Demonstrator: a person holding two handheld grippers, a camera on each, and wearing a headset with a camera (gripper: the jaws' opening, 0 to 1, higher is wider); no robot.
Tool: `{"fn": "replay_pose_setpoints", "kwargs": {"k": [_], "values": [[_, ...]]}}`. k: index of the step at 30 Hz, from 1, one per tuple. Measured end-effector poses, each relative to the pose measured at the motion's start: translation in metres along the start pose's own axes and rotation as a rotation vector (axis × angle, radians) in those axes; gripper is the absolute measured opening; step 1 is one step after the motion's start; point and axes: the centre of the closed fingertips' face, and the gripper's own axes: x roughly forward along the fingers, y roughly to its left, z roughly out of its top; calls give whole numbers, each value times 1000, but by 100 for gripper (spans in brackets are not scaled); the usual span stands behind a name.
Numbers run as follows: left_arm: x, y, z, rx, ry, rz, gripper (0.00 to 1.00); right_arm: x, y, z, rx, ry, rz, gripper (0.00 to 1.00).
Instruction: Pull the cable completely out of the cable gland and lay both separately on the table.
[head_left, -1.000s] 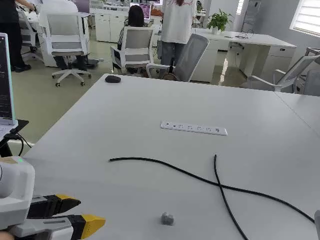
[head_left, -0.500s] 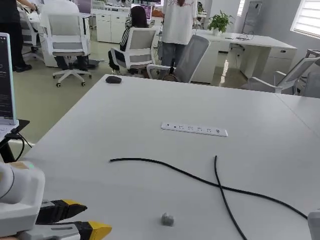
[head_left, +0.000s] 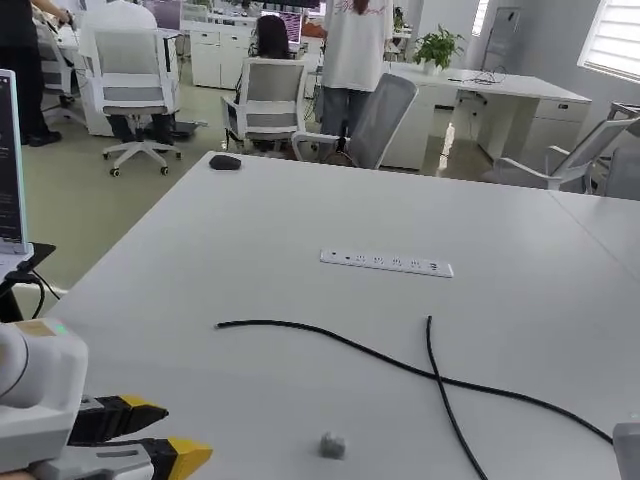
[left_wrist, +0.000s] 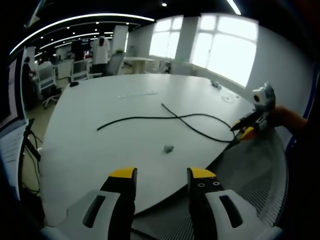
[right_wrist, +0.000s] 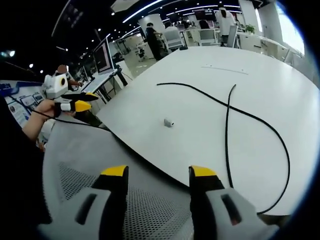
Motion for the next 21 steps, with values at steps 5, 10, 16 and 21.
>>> {"fn": "replay_pose_setpoints", "kwargs": {"k": [5, 10, 16, 21], "values": [[2, -1, -2, -2, 10, -7, 42, 0, -4, 3, -4, -4, -15, 49], [3, -1, 0, -5, 6, -7, 43, 1, -6, 4, -1, -5, -20, 47], [3, 1, -2, -13, 9, -1, 43, 2, -7, 4, -6, 2, -16, 47], [5, 1, -3, -20, 10, -1, 43, 3, -8, 1, -2, 12, -13, 47]]}}
